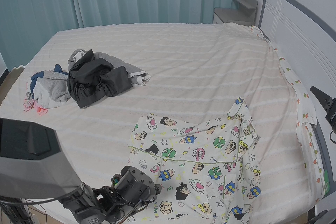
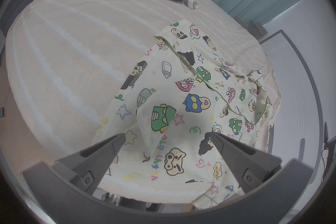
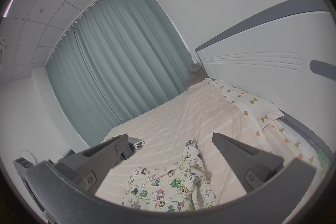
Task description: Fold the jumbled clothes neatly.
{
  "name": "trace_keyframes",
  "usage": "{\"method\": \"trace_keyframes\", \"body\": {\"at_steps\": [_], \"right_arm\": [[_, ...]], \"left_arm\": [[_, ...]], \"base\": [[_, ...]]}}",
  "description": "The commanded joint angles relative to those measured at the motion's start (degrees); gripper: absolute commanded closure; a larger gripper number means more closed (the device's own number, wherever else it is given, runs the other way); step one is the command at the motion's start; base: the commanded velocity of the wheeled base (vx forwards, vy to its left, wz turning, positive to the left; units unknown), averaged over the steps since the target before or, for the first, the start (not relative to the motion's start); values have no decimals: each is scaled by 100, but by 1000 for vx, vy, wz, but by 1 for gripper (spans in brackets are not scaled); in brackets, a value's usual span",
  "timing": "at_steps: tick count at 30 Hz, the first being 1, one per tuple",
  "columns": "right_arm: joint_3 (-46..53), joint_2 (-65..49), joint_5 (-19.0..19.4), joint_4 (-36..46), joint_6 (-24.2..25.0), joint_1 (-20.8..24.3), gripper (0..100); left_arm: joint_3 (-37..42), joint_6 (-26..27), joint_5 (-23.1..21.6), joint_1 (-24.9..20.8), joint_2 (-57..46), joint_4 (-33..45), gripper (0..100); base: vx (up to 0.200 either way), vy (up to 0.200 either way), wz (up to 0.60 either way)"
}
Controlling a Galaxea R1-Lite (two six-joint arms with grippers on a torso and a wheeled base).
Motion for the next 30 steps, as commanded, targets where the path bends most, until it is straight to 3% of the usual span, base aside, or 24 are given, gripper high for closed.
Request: {"method": "trace_keyframes", "body": {"at_steps": [1,10,22,23,30], "right_arm": [[18,-17,30,-5,-7,0,0],[26,-17,38,-5,-16,0,0],[26,-61,47,-14,-25,0,0],[26,-113,100,-5,-16,9,0],[70,-140,205,-5,-25,0,0]], "left_arm": [[-36,-4,120,-38,498,-270,0],[-88,5,147,-38,736,-543,0],[-255,13,656,59,1202,-1044,0],[-247,31,700,68,1237,-1096,100],[-229,66,938,243,1193,-1132,100]], "base": [[0,0,0],[0,0,0],[0,0,0],[0,0,0],[0,0,0]]}}
